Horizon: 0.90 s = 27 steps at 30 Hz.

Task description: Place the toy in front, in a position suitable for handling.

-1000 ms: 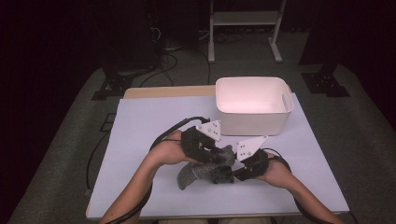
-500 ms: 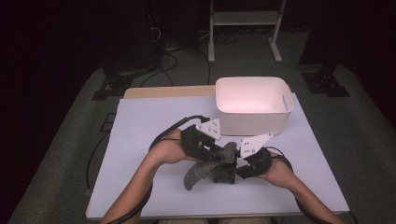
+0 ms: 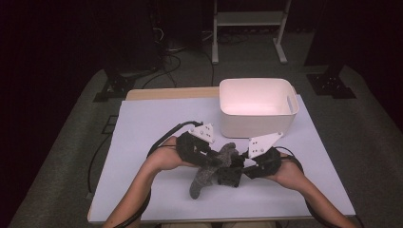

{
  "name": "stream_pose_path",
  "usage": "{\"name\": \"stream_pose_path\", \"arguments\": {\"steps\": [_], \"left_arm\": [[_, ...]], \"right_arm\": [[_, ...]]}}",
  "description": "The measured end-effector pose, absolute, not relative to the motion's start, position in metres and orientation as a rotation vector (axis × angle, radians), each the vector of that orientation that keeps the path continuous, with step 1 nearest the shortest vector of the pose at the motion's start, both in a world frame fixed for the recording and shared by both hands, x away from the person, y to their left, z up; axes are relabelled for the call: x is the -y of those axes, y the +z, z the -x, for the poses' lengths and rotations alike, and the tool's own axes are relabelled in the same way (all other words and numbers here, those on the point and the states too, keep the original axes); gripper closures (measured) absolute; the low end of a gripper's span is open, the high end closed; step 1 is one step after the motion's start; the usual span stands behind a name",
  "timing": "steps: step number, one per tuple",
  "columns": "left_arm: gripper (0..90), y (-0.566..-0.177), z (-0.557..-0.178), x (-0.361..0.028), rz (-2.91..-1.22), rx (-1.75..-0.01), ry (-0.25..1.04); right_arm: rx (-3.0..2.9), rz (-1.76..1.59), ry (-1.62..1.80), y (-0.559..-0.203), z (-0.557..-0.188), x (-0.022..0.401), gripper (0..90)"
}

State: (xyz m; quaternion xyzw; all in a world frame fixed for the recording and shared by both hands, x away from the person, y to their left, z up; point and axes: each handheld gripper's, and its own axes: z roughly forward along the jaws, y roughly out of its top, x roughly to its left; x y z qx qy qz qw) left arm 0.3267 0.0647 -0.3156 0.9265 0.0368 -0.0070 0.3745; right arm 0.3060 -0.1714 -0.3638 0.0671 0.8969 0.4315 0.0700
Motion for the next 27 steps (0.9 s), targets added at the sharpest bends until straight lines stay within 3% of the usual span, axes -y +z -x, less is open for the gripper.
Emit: {"name": "stream_pose_path", "arguments": {"steps": [14, 27], "left_arm": [[76.2, -0.318, -0.326, -0.055, -2.365, -0.064, -0.058], [76.0, -0.356, -0.330, -0.035, -2.441, -0.087, -0.125]], "right_arm": [[-2.770, -0.186, 1.174, -0.355, -0.303, 0.175, 64.2], [-2.776, -0.231, 1.176, -0.361, -0.301, 0.200, 64.3]]}}
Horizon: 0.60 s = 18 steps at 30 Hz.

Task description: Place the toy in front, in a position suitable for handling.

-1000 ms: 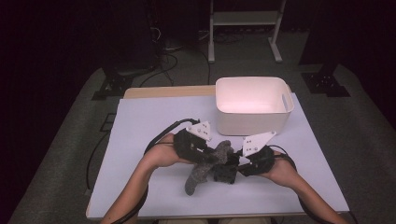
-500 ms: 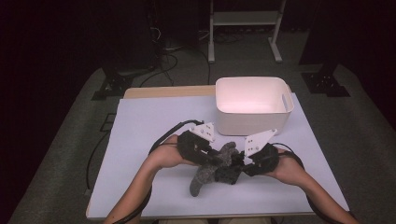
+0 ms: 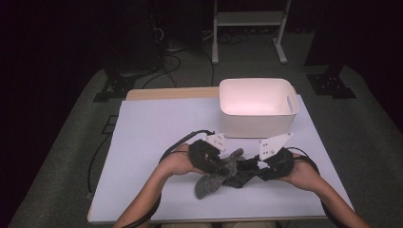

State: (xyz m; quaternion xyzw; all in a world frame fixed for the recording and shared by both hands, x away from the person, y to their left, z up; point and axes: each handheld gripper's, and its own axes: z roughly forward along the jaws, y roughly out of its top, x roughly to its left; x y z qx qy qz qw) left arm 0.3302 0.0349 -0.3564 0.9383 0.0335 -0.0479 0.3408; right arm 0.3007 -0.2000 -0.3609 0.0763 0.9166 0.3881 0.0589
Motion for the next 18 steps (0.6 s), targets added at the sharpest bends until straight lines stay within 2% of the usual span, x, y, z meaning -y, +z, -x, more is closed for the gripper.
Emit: {"name": "stream_pose_path", "arguments": {"steps": [7, 18], "left_arm": [[76.0, -0.371, -0.335, -0.024, -2.444, -0.101, -0.165], [75.6, -0.376, -0.336, -0.016, -2.493, -0.093, -0.161]], "right_arm": [[-2.761, -0.271, 1.167, -0.367, -0.299, 0.219, 64.0], [-2.766, -0.304, 1.185, -0.377, -0.294, 0.240, 64.0]]}}
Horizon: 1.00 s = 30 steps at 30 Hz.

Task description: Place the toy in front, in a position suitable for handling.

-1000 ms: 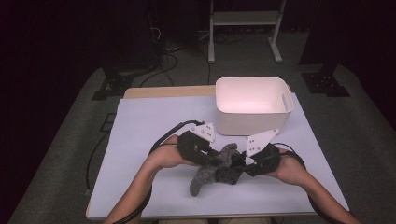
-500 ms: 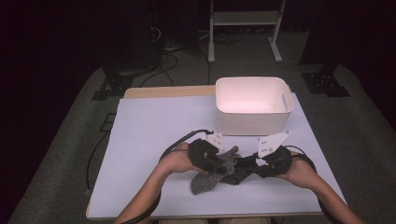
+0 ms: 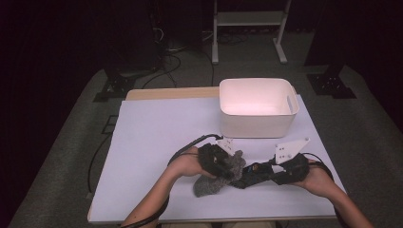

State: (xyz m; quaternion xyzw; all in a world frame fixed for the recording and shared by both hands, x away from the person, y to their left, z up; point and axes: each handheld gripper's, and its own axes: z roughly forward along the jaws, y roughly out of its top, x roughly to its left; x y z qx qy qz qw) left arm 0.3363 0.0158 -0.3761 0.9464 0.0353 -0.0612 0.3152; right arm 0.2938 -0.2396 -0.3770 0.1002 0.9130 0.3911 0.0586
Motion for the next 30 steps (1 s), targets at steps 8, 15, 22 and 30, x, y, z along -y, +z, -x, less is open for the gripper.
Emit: {"name": "stream_pose_path", "arguments": {"steps": [8, 15, 22, 30], "left_arm": [[76.0, -0.374, -0.337, -0.004, -2.519, -0.075, -0.122], [76.5, -0.371, -0.335, 0.010, -2.526, -0.038, -0.111], [76.6, -0.370, -0.331, 0.027, -2.536, 0.009, -0.121], [76.4, -0.369, -0.328, 0.031, -2.540, 0.025, -0.120]], "right_arm": [[-2.782, -0.350, 1.169, -0.388, -0.292, 0.255, 63.7], [-2.803, -0.422, 1.181, -0.407, -0.290, 0.273, 62.7], [-2.839, -0.495, 1.150, -0.428, -0.290, 0.287, 62.5], [-2.845, -0.504, 1.094, -0.432, -0.291, 0.283, 48.2]]}}
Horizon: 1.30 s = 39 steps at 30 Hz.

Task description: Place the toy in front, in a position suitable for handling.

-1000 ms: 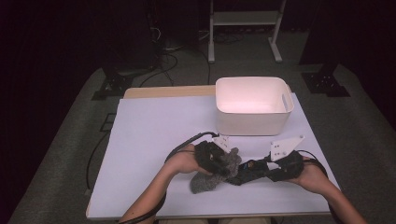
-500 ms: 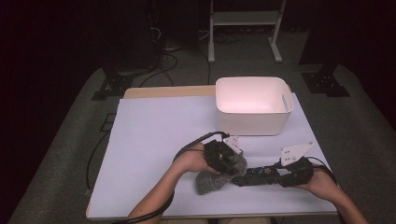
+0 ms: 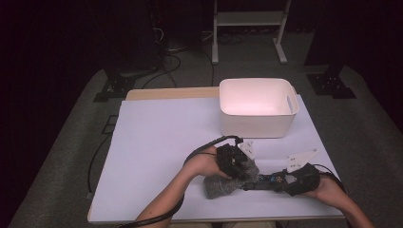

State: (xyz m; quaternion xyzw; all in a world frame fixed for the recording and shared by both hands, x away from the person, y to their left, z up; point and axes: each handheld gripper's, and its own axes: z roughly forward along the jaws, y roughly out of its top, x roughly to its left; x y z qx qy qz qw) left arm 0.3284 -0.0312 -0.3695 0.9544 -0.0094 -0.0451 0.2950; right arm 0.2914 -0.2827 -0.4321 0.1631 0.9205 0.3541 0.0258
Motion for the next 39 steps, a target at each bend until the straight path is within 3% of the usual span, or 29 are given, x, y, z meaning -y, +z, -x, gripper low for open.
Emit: {"name": "stream_pose_path", "arguments": {"steps": [10, 13, 19, 23, 39], "left_arm": [[76.4, -0.370, -0.326, 0.028, -2.532, 0.035, -0.118], [76.4, -0.370, -0.326, 0.028, -2.527, 0.036, -0.112], [76.4, -0.369, -0.326, 0.022, -2.523, 0.033, -0.107], [76.4, -0.365, -0.326, 0.009, -2.524, 0.015, -0.088], [76.2, -0.359, -0.317, -0.071, -2.603, -0.115, 0.023]], "right_arm": [[-2.907, -0.369, 0.959, -0.428, -0.300, 0.248, 45.9], [-2.942, -0.338, 0.914, -0.429, -0.304, 0.236, 53.1], [-2.957, -0.292, 0.910, -0.427, -0.305, 0.233, 54.9], [-2.947, -0.290, 0.950, -0.429, -0.308, 0.226, 55.0], [-2.985, -0.083, 1.013, -0.431, -0.327, 0.119, 55.0]]}}
